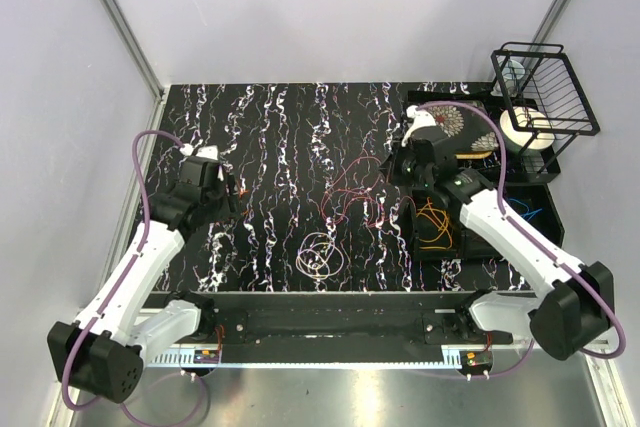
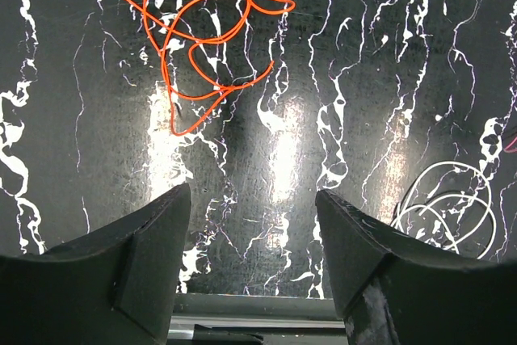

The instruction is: Untangle the cables

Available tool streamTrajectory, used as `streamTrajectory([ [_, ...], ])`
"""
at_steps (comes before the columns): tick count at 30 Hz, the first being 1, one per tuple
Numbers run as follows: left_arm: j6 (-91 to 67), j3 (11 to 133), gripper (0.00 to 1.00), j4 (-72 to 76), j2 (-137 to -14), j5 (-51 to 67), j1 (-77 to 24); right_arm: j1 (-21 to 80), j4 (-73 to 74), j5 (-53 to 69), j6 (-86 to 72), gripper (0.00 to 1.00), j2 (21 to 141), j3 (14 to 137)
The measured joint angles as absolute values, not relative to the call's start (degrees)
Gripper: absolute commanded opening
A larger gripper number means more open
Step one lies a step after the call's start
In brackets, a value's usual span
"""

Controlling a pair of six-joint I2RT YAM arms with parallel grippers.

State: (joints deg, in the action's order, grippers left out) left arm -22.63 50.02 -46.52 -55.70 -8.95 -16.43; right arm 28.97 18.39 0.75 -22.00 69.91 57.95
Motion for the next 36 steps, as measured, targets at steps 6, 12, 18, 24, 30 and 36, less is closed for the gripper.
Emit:
streamTrajectory([
  [6,-22.50,50.02,0.66,-46.39,-55.96,-8.95,-16.95,28.97,20.82,-5.80,-24.14,0.00,75.48,57.74],
  [12,-22.48,50.02,0.65,-46.39,-56.10,-8.99,-17.47,28.97,30.28,-13.02,-27.44,0.00,85.69,60.88],
  [18,-22.50,50.02,0.65,-46.37,-56.10,-9.02,-18.17,28.97,38.15,-16.97,-28.77,0.21,89.32,63.11],
  [24,-22.50,50.02,0.65,-46.41,-56.10,-9.21,-18.50,28.97,41.08,-12.93,-27.24,0.75,88.88,64.84],
  [30,-22.52,50.02,0.65,-46.41,-56.10,-9.41,-19.14,28.97,44.91,-7.77,-21.76,0.90,87.00,70.83],
  [36,-22.52,50.02,0.65,-46.41,-56.10,-9.47,-19.31,28.99,44.56,1.61,-18.59,1.00,81.54,71.53],
])
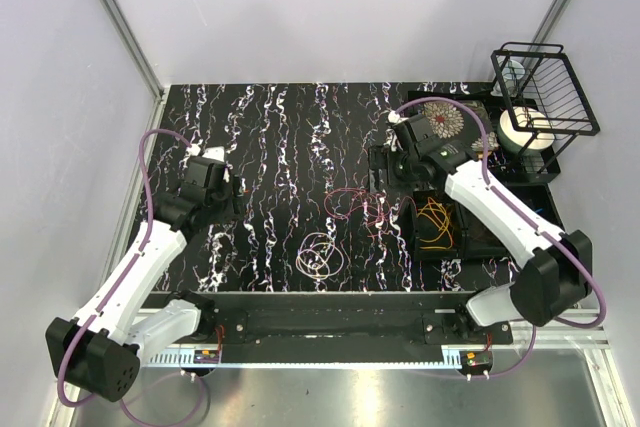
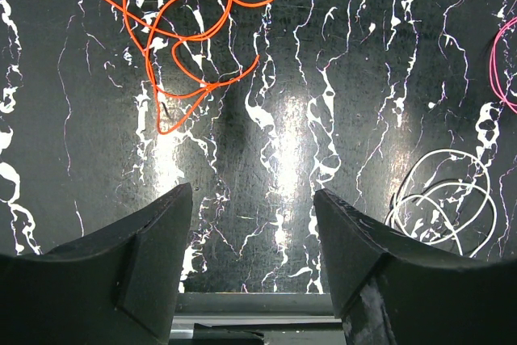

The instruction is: Untangle the cables

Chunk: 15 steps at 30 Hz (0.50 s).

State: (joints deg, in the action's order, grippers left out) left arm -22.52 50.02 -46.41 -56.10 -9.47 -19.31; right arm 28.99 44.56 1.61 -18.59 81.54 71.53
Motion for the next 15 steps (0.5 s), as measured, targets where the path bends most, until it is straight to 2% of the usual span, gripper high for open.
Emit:
streamTrajectory([
  [4,-22.52,50.02,0.65,-46.41,-56.10,-9.47,-19.42,29.26,43.18,4.58,-17.63,1.00,83.40,70.76],
  [15,-22.52,50.02,0.65,-46.41,-56.07,-9.65,-19.70,29.52,38.22,1.87,-15.44,1.00,100.07,72.38],
])
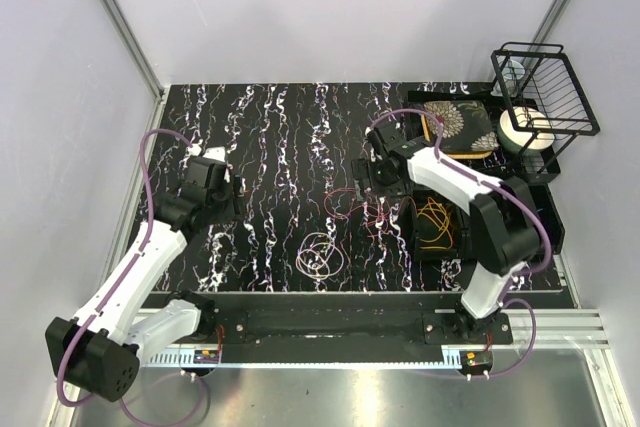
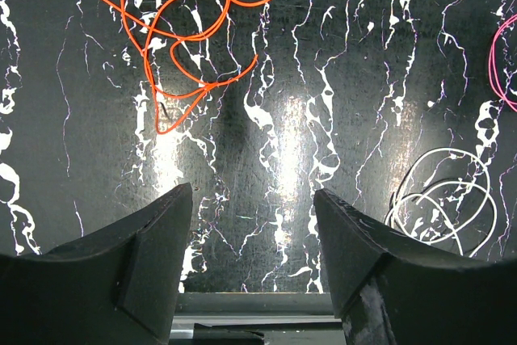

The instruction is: Untangle the cables

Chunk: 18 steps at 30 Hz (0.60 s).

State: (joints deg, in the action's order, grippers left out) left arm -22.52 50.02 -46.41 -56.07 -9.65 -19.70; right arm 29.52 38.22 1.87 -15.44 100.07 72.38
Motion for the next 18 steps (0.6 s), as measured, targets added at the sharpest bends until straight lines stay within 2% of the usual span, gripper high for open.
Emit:
streamTrajectory([
  [13,-22.50,50.02,0.65,-46.39,-56.10,-9.65,-19.75,29.58,36.53,-5.19,-10.15,0.99,110.67,75.48],
  [15,-22.50,50.02,0.65,-46.41,-56.10,-9.65,-19.75,29.58,36.14,-5.52,-10.04,0.97,111.42,75.53],
  [18,-22.50,50.02,0.65,-46.41,-56.12,-9.65,-19.75,29.58,35.22,-5.32,-9.91,0.84,111.68,75.68],
])
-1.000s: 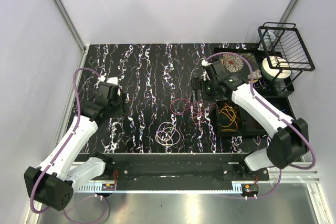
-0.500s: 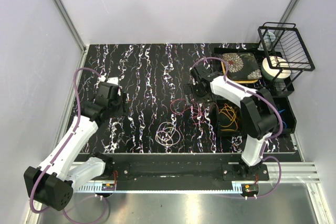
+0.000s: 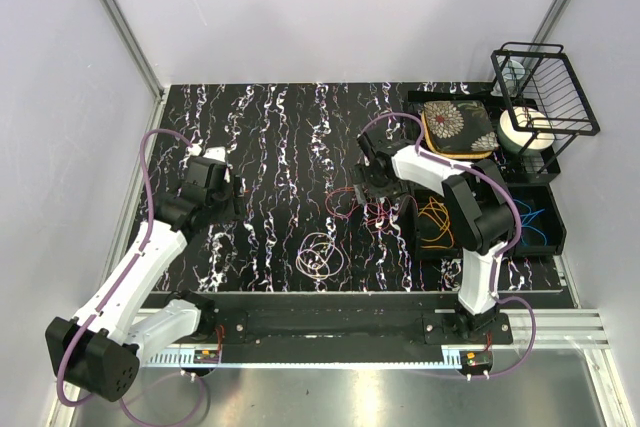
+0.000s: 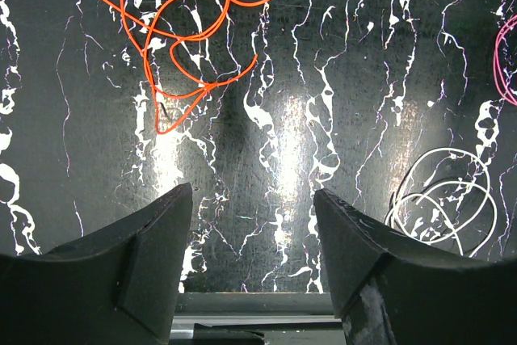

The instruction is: Untangle the cables

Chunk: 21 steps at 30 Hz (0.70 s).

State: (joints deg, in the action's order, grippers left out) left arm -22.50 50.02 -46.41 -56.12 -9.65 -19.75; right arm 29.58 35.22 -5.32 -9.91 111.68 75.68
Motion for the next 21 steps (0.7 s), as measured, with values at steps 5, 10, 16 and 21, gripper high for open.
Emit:
streamTrajectory([
  [5,-22.50,50.02,0.65,-46.41,-56.14,-9.65,-19.75,29.65,33.12,-4.51,-10.28,0.45,111.94,75.50],
  [10,-22.50,50.02,0.65,-46.39,-56.27,-9.65,-19.75,29.61,29.02,-3.60,-10.92,0.06,111.68,74.11],
  [16,-22.50,50.02,0.65,-46.39,-56.34,-9.65,-19.75,29.56,24.01,2.46,-13.21,0.00,112.16,73.54],
  [21,-22.50,50.02,0.65,-46.39,-56.34,-9.65,-19.75,29.67,21.91,8.23,-16.19,0.00,112.84,73.65],
])
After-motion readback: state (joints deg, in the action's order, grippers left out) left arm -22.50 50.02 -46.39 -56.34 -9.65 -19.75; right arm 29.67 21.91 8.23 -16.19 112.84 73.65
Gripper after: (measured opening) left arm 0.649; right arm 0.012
